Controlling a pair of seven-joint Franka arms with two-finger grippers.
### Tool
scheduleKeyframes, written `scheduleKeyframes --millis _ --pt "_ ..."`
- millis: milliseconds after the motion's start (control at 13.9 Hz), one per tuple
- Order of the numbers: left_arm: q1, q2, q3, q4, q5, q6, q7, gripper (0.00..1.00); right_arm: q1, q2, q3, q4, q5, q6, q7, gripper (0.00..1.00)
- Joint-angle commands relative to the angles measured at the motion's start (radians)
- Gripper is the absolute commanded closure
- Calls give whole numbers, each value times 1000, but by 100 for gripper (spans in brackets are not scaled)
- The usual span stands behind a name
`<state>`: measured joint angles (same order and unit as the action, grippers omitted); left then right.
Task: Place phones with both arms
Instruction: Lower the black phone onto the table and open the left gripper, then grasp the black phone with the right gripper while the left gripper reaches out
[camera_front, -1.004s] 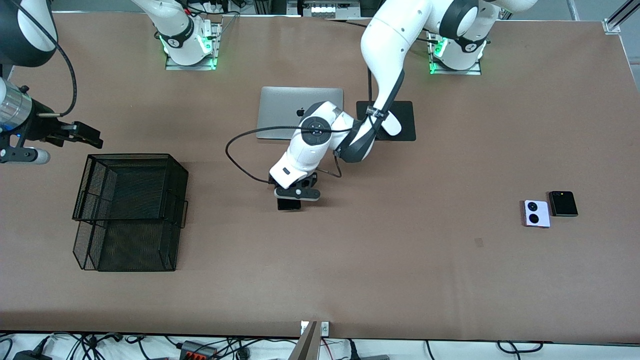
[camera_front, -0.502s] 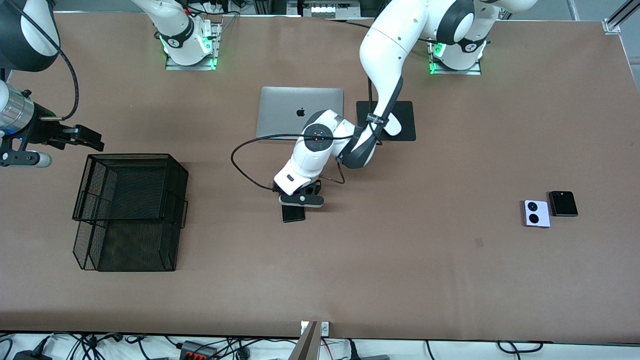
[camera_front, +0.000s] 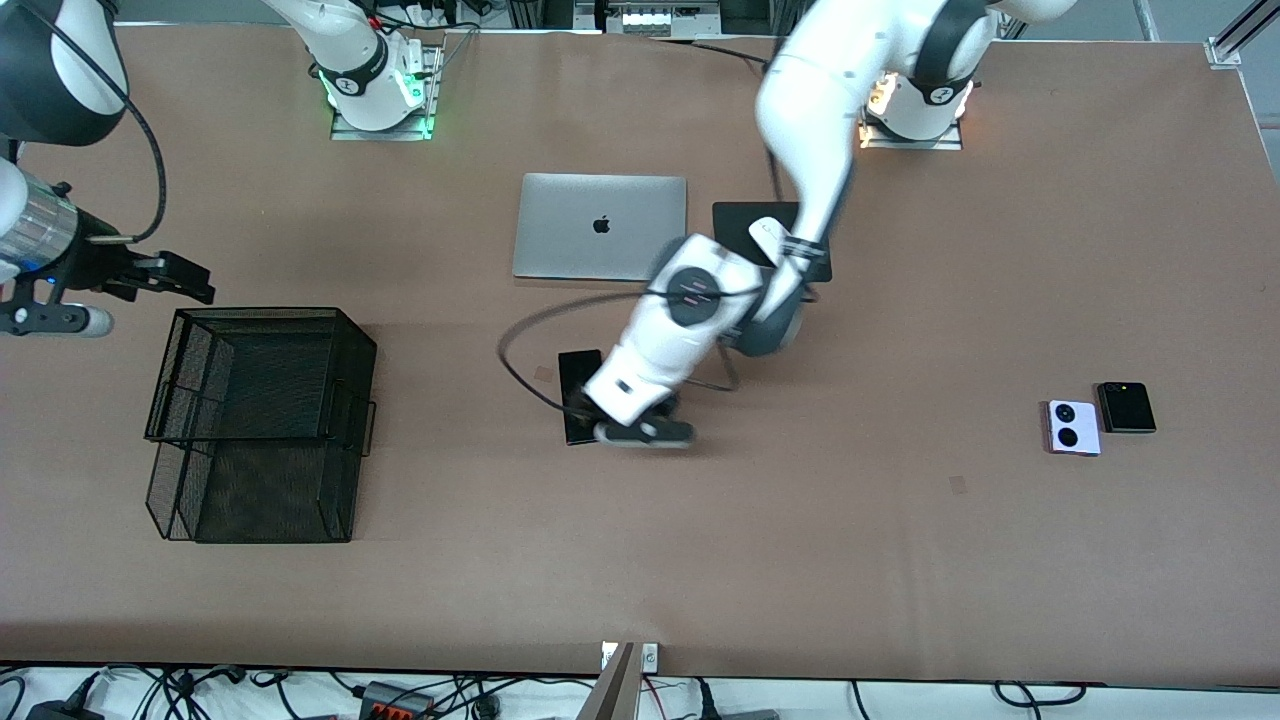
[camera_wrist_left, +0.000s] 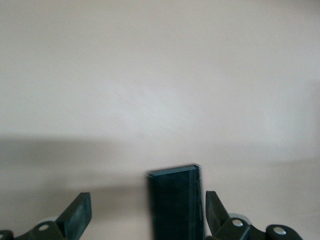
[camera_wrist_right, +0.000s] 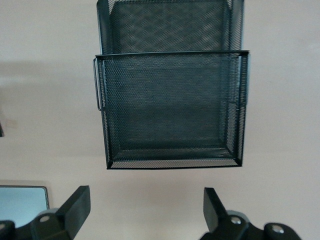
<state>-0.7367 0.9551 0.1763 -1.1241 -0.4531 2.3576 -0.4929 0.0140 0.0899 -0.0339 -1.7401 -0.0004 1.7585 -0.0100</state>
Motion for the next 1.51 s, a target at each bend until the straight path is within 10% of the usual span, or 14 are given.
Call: scheduleKeyframes --millis 0,502,932,1434 --pt "130 -281 -80 -361 10 -23 193 0 58 48 3 8 23 16 -7 0" --pt "563 -407 -81 -468 124 -469 432 0 319 243 3 66 23 188 12 0" --pt "851 -322 -90 -462 206 -422 818 0 455 486 21 184 23 384 1 0" --pt "919 -274 -93 -459 339 -225 956 0 544 724 32 356 22 519 152 0"
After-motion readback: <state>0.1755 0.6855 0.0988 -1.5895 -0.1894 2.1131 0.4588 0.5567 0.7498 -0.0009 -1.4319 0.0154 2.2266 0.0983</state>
